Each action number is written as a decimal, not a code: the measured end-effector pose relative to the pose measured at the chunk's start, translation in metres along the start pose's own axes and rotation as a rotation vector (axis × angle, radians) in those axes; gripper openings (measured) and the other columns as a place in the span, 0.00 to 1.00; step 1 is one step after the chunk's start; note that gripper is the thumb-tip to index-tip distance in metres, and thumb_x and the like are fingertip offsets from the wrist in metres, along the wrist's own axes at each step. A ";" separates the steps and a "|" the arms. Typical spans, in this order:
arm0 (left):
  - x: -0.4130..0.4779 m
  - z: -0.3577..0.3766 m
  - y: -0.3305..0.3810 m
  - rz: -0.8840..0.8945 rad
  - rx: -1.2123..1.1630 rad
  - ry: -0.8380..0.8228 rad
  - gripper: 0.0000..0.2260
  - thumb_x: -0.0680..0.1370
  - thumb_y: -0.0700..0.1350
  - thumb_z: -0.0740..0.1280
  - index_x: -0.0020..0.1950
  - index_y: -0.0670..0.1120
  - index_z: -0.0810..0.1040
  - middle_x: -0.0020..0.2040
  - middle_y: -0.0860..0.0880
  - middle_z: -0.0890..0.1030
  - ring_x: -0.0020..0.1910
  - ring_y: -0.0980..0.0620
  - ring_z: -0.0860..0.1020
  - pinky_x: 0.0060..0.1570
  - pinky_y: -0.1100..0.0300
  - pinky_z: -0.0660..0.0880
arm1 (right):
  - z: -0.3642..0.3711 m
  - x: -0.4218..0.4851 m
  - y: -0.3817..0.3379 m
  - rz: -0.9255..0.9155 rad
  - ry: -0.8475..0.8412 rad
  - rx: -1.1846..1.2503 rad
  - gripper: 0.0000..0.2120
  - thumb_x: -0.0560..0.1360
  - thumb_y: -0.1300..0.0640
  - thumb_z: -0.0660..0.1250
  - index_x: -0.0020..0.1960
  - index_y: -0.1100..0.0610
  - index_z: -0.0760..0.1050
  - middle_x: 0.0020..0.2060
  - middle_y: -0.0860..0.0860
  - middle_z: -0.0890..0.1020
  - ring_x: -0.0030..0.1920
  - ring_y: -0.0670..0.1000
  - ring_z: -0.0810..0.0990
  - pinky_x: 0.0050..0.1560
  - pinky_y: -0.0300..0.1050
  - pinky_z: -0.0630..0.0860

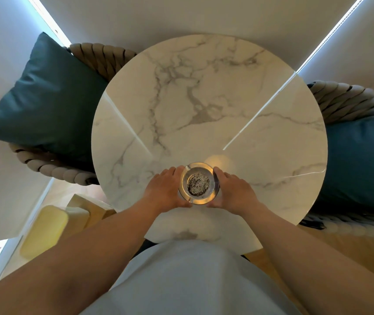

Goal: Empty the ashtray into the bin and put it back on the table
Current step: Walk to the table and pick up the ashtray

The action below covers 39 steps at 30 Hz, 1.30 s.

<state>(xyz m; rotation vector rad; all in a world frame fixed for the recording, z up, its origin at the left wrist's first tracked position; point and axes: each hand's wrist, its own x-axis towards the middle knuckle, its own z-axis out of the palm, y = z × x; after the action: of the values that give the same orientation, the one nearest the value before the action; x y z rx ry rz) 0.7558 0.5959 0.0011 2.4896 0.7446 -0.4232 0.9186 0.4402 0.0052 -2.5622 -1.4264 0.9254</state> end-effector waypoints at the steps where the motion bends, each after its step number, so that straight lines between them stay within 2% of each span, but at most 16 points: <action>1: -0.002 0.002 0.001 -0.011 -0.003 0.001 0.47 0.59 0.67 0.76 0.71 0.51 0.60 0.60 0.50 0.74 0.58 0.48 0.74 0.55 0.51 0.71 | 0.000 0.000 0.001 -0.009 0.000 -0.004 0.52 0.60 0.34 0.78 0.74 0.52 0.58 0.59 0.51 0.79 0.57 0.56 0.78 0.51 0.51 0.76; 6: -0.007 0.009 0.007 -0.064 -0.022 0.016 0.47 0.59 0.67 0.77 0.70 0.51 0.60 0.60 0.50 0.74 0.59 0.47 0.73 0.57 0.51 0.71 | 0.000 0.002 0.007 -0.055 -0.001 -0.043 0.52 0.59 0.33 0.78 0.74 0.52 0.58 0.58 0.51 0.79 0.56 0.57 0.78 0.51 0.52 0.76; 13: -0.015 0.016 0.018 -0.125 -0.081 0.090 0.46 0.59 0.66 0.77 0.69 0.51 0.61 0.59 0.50 0.75 0.57 0.47 0.74 0.55 0.51 0.71 | -0.010 0.007 0.013 -0.130 -0.032 -0.083 0.54 0.60 0.34 0.78 0.75 0.52 0.56 0.62 0.52 0.78 0.60 0.58 0.77 0.54 0.53 0.75; 21: -0.048 0.026 0.013 -0.223 -0.123 0.140 0.47 0.59 0.67 0.76 0.70 0.50 0.60 0.61 0.50 0.74 0.59 0.47 0.73 0.57 0.50 0.71 | -0.010 0.005 -0.007 -0.254 -0.074 -0.134 0.54 0.60 0.36 0.79 0.76 0.54 0.56 0.62 0.53 0.78 0.61 0.58 0.77 0.55 0.53 0.76; 30: -0.110 0.036 -0.021 -0.304 -0.137 0.259 0.47 0.58 0.69 0.76 0.69 0.53 0.59 0.60 0.52 0.75 0.56 0.49 0.74 0.55 0.52 0.73 | 0.008 -0.006 -0.063 -0.369 -0.089 -0.175 0.56 0.59 0.34 0.78 0.76 0.53 0.55 0.61 0.54 0.79 0.59 0.58 0.78 0.55 0.53 0.75; 34: -0.176 0.054 -0.047 -0.365 -0.181 0.327 0.46 0.57 0.69 0.75 0.69 0.55 0.60 0.59 0.53 0.76 0.54 0.52 0.75 0.52 0.54 0.74 | 0.039 -0.039 -0.113 -0.435 -0.116 -0.188 0.55 0.60 0.31 0.76 0.75 0.53 0.56 0.60 0.53 0.79 0.57 0.56 0.78 0.55 0.54 0.76; 37: -0.230 0.074 -0.068 -0.385 -0.200 0.394 0.44 0.57 0.70 0.74 0.66 0.57 0.61 0.58 0.54 0.77 0.52 0.54 0.75 0.48 0.58 0.70 | 0.068 -0.069 -0.150 -0.496 -0.136 -0.221 0.53 0.60 0.32 0.76 0.75 0.53 0.56 0.59 0.52 0.79 0.56 0.55 0.78 0.55 0.54 0.77; 39: -0.237 0.075 -0.066 -0.392 -0.194 0.372 0.43 0.56 0.70 0.74 0.65 0.57 0.62 0.56 0.55 0.77 0.51 0.54 0.75 0.47 0.59 0.69 | 0.074 -0.071 -0.152 -0.482 -0.139 -0.233 0.53 0.61 0.34 0.78 0.75 0.53 0.56 0.59 0.52 0.79 0.56 0.56 0.78 0.56 0.54 0.77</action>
<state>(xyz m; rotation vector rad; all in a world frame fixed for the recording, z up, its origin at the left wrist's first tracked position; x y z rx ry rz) 0.5166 0.5024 0.0151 2.2596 1.3637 -0.0109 0.7375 0.4534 0.0294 -2.1501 -2.1733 0.9104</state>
